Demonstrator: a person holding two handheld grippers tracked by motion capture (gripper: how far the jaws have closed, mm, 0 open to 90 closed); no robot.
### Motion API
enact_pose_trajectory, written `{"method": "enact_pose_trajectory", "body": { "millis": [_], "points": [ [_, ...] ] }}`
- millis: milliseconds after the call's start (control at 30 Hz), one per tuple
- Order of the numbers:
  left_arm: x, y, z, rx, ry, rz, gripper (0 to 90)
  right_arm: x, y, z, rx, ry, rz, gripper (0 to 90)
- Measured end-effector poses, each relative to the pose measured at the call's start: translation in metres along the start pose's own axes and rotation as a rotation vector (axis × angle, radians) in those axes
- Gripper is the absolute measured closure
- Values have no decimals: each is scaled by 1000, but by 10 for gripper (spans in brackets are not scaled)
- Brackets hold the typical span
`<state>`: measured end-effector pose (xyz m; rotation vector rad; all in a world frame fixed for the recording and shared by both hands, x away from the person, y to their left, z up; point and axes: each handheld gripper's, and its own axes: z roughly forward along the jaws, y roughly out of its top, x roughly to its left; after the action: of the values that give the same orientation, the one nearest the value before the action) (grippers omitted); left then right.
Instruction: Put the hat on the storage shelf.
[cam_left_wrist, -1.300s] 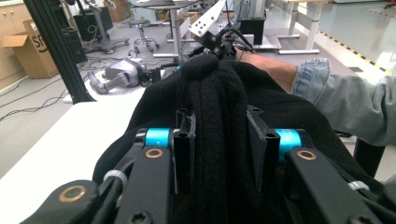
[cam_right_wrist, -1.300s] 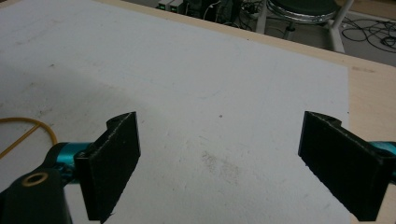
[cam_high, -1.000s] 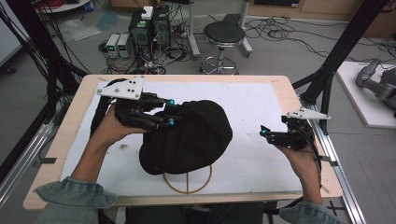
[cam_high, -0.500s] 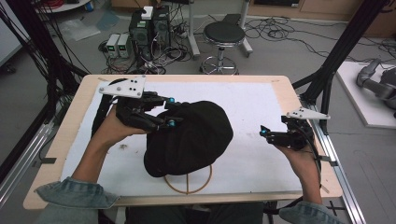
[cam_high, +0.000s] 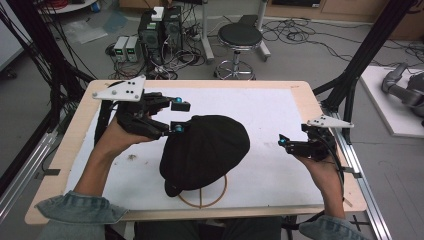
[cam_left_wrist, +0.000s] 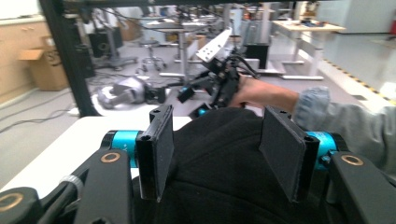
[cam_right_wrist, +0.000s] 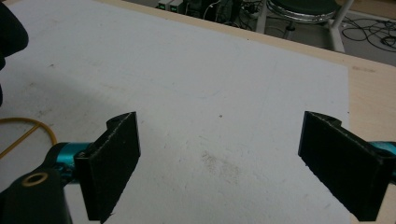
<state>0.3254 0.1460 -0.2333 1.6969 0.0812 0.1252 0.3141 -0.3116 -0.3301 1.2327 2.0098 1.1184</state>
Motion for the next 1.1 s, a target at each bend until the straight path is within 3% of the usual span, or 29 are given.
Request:
{"method": "enact_pose_trajectory", "body": {
  "millis": [200, 467, 633, 1100],
  "points": [
    [1, -3, -13, -8, 72, 0, 422, 1, 1, 3, -3, 6, -8, 127],
    [6, -16, -36, 31, 255, -20, 402, 0, 3, 7, -2, 13, -4, 126],
    [9, -30, -48, 75, 361, -29, 389, 1, 4, 11, 1, 20, -1, 126],
    [24, -77, -75, 164, 613, -110, 345, 1, 4, 20, 12, 31, -7, 126]
  ]
}}
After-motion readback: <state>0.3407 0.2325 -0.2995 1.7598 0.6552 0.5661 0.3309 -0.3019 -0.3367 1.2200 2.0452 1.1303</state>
